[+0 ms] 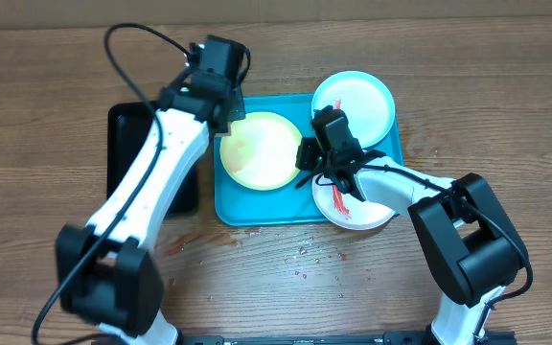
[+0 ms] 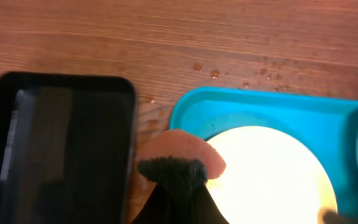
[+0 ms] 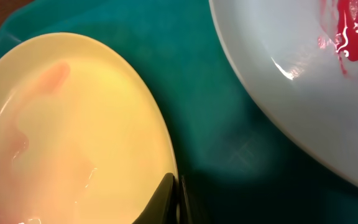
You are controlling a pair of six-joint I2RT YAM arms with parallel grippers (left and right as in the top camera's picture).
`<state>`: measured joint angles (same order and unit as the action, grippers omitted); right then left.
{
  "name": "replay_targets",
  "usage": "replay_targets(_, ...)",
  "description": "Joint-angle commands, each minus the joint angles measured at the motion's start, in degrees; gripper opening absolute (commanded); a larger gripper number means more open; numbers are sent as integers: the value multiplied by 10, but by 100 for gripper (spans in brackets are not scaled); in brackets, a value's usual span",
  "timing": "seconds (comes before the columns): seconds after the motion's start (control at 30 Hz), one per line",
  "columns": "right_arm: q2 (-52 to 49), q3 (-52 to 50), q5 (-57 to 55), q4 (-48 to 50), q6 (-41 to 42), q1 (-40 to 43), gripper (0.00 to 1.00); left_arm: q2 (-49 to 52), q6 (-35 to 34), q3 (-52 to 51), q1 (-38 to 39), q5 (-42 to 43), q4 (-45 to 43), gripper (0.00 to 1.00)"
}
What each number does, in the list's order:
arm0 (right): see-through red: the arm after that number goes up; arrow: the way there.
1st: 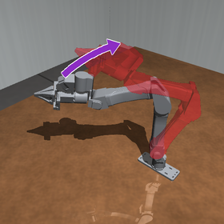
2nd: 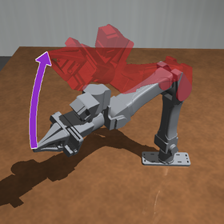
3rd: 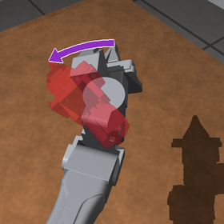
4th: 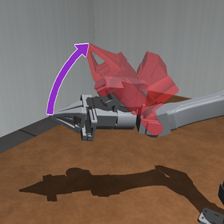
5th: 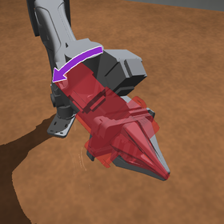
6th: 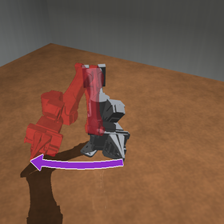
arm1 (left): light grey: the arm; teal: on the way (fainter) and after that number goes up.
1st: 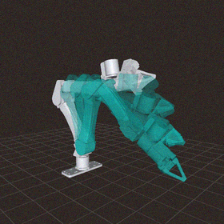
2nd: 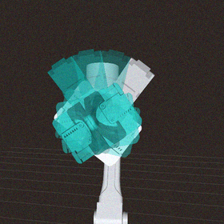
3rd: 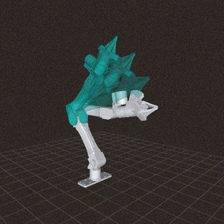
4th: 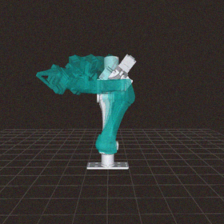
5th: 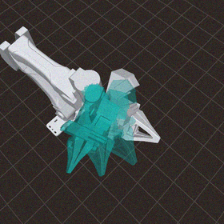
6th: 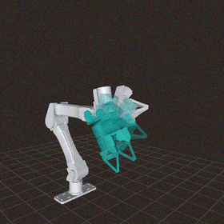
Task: Clean dirty plates on tray and stack at the side
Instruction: 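Return the sponge to the black tray with the left gripper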
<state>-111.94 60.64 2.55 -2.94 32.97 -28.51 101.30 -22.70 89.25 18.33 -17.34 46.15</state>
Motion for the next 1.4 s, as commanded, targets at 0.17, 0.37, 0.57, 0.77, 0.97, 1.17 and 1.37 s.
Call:
replay_targets(0.17,-6,6,-8,-4,1,4,4,-7,32,-8,-36,-77,94,4)
replay_targets(0.37,-6,6,1,-7,1,4,4,-7,58,-47,-116,7,81,4)
replay_targets(0.57,-6,6,1,-13,-2,4,4,-7,125,-115,-165,66,25,4)
replay_targets(0.77,-6,6,1,-22,-4,4,4,-7,141,-204,-199,113,-74,4)
replay_targets(0.97,-6,6,1,-29,-4,4,4,-7,169,-243,-210,111,-126,4)
replay_targets(1.17,-6,8,1,-37,-4,4,4,-7,167,-253,-210,110,-147,59)
replay_targets(1.37,-6,49,-4,-91,-48,4,4,-9,145,-236,-210,120,-132,100)
